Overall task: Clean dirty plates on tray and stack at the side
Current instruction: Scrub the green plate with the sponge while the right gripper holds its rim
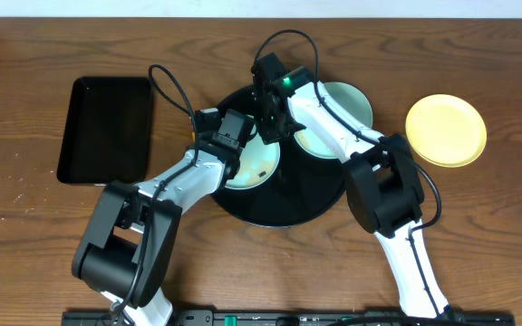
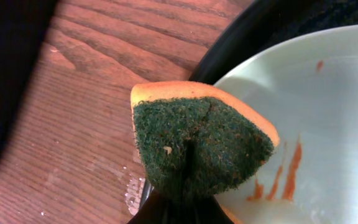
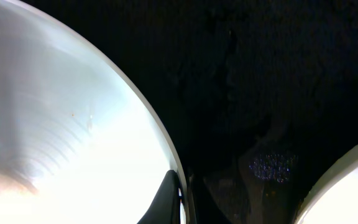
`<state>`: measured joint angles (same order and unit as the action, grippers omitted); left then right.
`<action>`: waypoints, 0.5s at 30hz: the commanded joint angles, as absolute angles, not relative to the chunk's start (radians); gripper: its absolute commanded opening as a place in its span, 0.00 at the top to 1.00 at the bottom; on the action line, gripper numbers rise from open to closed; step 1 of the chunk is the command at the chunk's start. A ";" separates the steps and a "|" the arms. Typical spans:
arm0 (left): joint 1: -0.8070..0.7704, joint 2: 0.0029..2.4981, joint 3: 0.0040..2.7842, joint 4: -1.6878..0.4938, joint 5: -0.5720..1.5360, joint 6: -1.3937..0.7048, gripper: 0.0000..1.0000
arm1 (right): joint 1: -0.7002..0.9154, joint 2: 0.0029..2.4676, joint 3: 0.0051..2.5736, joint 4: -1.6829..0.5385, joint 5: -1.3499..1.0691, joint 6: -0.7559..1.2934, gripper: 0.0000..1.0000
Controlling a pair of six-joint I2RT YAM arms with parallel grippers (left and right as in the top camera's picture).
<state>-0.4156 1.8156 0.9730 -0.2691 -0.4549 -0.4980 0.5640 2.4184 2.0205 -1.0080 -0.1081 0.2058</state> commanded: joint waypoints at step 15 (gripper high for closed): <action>-0.408 1.766 0.974 -0.185 0.067 -0.612 0.92 | 0.582 2.441 1.993 -1.023 -0.113 0.247 0.99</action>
